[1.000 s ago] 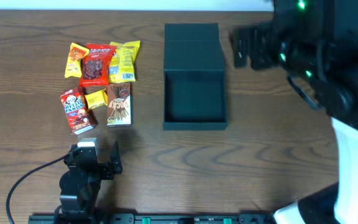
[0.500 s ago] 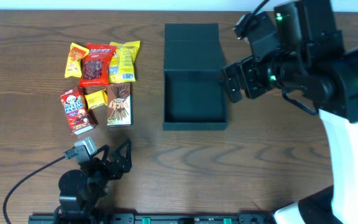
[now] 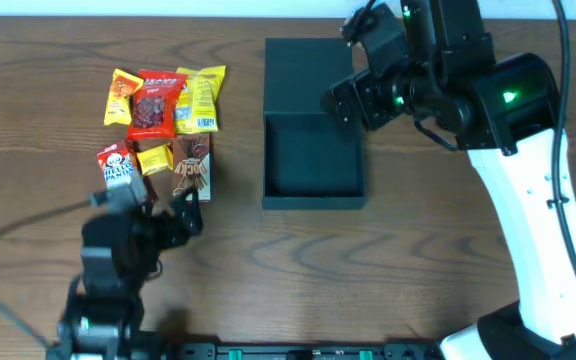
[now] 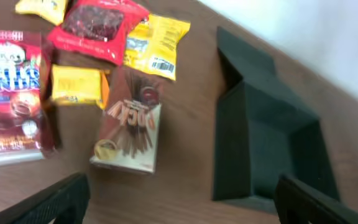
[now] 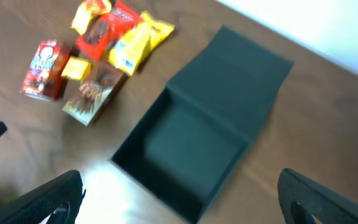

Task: Pack container
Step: 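Raise the right gripper away and reach the left gripper to the snacks, then grasp the brown Pocky box with the left gripper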

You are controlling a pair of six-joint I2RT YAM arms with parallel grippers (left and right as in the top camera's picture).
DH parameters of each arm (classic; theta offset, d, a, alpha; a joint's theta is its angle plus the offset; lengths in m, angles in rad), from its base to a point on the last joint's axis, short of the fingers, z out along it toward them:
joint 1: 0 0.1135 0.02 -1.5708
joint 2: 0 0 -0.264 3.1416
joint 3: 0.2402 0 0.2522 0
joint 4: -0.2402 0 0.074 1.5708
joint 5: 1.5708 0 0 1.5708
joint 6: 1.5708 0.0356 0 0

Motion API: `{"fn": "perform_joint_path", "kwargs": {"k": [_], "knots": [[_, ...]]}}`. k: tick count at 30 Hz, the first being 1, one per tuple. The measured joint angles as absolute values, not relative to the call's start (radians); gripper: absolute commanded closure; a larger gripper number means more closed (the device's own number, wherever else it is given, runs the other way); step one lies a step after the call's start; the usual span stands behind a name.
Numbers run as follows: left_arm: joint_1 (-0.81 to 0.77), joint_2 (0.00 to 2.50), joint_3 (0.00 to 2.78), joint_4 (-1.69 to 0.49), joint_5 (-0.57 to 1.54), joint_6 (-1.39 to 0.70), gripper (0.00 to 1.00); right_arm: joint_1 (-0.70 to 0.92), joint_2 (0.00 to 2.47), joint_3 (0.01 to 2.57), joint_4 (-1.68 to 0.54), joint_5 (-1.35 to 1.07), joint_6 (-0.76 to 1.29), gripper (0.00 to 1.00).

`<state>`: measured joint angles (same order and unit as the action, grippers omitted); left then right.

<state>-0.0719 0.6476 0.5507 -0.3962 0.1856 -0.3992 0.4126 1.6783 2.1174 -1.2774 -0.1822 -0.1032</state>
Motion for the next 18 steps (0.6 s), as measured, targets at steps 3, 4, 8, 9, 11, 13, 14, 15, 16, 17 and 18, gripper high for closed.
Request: {"fn": "perform_joint_path", "kwargs": {"k": [3,4,8,9,11,13,14,15,16,17,18], "knots": [[-0.072,0.888,0.670,-0.421,0.155,-0.284,0.05,0.413,1.678,2.117,-1.228,-0.156,-0.114,0.01],[-0.072,0.969,0.706,-0.432,0.143,-0.255,0.05,0.413,1.678,2.117,-1.217,-0.148,-0.115,0.01],[-0.072,1.280,0.830,-0.445,0.097,-0.151,0.05,0.413,1.678,2.117,-1.219,-0.125,-0.117,0.01],[-0.072,1.336,0.852,-0.442,0.091,-0.133,0.05,0.413,1.678,2.117,-1.219,-0.122,-0.117,0.01],[-0.072,1.432,0.884,-0.431,0.081,-0.108,0.05,0.413,1.678,2.117,-1.217,-0.115,-0.117,0.01],[-0.072,1.497,0.894,-0.397,0.075,-0.093,0.05,0.412,1.678,2.117,-1.217,-0.102,-0.117,0.01],[-0.072,1.516,0.894,-0.377,0.076,-0.086,0.05,0.412,1.678,2.117,-1.214,-0.092,-0.117,0.01],[-0.072,1.531,0.894,-0.352,0.081,-0.080,0.05,0.411,1.678,2.117,-1.214,-0.079,-0.117,0.01],[-0.072,1.537,0.895,-0.337,0.084,-0.077,0.05,0.409,1.678,2.117,-1.211,-0.063,-0.117,0.01],[-0.072,1.543,0.895,-0.305,0.093,-0.072,0.05,0.404,1.678,2.117,-1.208,-0.051,-0.117,0.01],[-0.072,1.544,0.896,-0.295,0.096,-0.069,0.04,0.399,1.678,2.117,-1.206,-0.043,-0.118,0.01]]}}
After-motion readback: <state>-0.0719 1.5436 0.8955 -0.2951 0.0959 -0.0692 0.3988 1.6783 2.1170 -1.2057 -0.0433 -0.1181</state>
